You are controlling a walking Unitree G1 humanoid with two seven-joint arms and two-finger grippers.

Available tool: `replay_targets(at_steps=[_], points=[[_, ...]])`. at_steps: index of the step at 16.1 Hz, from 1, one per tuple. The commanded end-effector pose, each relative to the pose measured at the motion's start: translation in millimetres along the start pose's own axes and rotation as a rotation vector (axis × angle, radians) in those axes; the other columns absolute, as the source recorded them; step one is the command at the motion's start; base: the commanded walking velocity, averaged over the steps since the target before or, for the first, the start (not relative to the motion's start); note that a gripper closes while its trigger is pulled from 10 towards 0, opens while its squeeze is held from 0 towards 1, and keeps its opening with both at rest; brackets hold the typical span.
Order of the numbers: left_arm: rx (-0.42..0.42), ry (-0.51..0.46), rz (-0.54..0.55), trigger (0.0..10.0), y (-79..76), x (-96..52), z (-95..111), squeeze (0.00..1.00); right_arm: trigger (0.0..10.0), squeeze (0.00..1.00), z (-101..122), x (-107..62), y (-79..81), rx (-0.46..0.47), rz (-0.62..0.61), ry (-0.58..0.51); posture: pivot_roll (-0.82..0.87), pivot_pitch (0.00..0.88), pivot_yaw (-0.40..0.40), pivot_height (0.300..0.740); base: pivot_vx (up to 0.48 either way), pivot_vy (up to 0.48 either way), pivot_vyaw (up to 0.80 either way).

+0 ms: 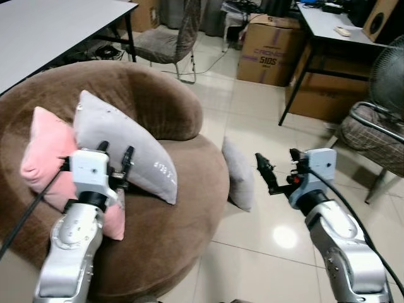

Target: Move the pillow to the sofa from floor

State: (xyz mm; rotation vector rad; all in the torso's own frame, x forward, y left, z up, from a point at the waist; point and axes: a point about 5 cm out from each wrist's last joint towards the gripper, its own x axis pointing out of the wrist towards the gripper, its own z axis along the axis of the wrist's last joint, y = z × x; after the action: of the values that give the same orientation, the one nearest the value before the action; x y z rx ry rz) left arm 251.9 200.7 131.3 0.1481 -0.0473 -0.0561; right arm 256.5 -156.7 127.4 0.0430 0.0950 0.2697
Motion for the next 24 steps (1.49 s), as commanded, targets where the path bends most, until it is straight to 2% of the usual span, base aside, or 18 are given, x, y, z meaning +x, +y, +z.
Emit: replay_targets(at_steps=[1, 5, 8, 10, 13, 15, 17, 19, 22, 24], points=[[0.002, 0.004, 0.012, 10.0, -3.4, 4.0, 2.6, 0.21, 10.0, 0.00, -1.3, 2.7, -2.2, -0.047, -0.008, 0.024, 0.04, 0.000, -0.060, 0.740, 0.000, -0.469, 0.00], [0.024, 0.047, 0.063, 10.0, -3.6, 0.8, 0.4, 0.22, 10.0, 0.00, -4.2, 6.8, -5.4, -0.072, -0.096, 0.027, 0.04, 0.000, -0.059, 0.740, 0.000, -0.468, 0.00], [0.025, 0.046, 0.066, 10.0, -6.3, 3.7, 0.8, 0.22, 10.0, 0.00, -3.7, 7.8, -6.0, -0.063, -0.106, 0.019, 0.03, 0.000, -0.055, 0.740, 0.000, -0.459, 0.00], [0.030, 0.047, 0.063, 10.0, -9.1, 7.5, 2.4, 0.22, 10.0, 0.00, -2.0, 9.8, -2.9, -0.105, -0.080, 0.012, 0.03, 0.000, -0.049, 0.740, 0.000, -0.454, 0.00], [0.039, 0.048, 0.060, 10.0, -10.7, 9.7, 3.3, 0.22, 10.0, 0.00, -4.0, 10.2, -3.2, -0.078, -0.098, 0.014, 0.03, 0.000, -0.048, 0.740, 0.000, -0.435, 0.00], [0.029, 0.032, 0.056, 10.0, -12.2, 14.3, 6.4, 0.17, 10.0, 0.00, -4.6, 10.3, -3.3, -0.088, -0.105, 0.017, 0.02, 0.000, -0.040, 0.740, 0.000, 0.000, 0.00], [0.027, 0.019, 0.036, 10.0, -13.6, 17.1, 8.4, 0.19, 10.0, 0.00, -5.7, 10.4, -4.8, -0.085, -0.116, 0.023, 0.02, 0.000, -0.038, 0.740, 0.000, 0.000, 0.00], [0.009, 0.011, 0.013, 10.0, -15.1, 18.1, 9.4, 0.19, 10.0, 0.00, -5.4, 10.5, -5.3, -0.077, -0.118, 0.020, 0.02, 0.000, -0.038, 0.740, 0.000, 0.000, -0.80], [0.015, 0.011, 0.006, 10.0, -14.9, 19.2, 9.6, 0.20, 10.0, 0.00, -5.0, 11.7, -5.1, -0.071, -0.122, 0.016, 0.02, 0.000, -0.037, 0.740, 0.284, 0.000, -0.80], [0.016, 0.020, 0.005, 10.0, -14.3, 20.8, 8.1, 0.20, 10.0, 0.00, -4.9, 12.0, -6.0, -0.077, -0.138, 0.014, 0.02, 0.000, -0.032, 0.740, 0.326, 0.000, 0.00]])
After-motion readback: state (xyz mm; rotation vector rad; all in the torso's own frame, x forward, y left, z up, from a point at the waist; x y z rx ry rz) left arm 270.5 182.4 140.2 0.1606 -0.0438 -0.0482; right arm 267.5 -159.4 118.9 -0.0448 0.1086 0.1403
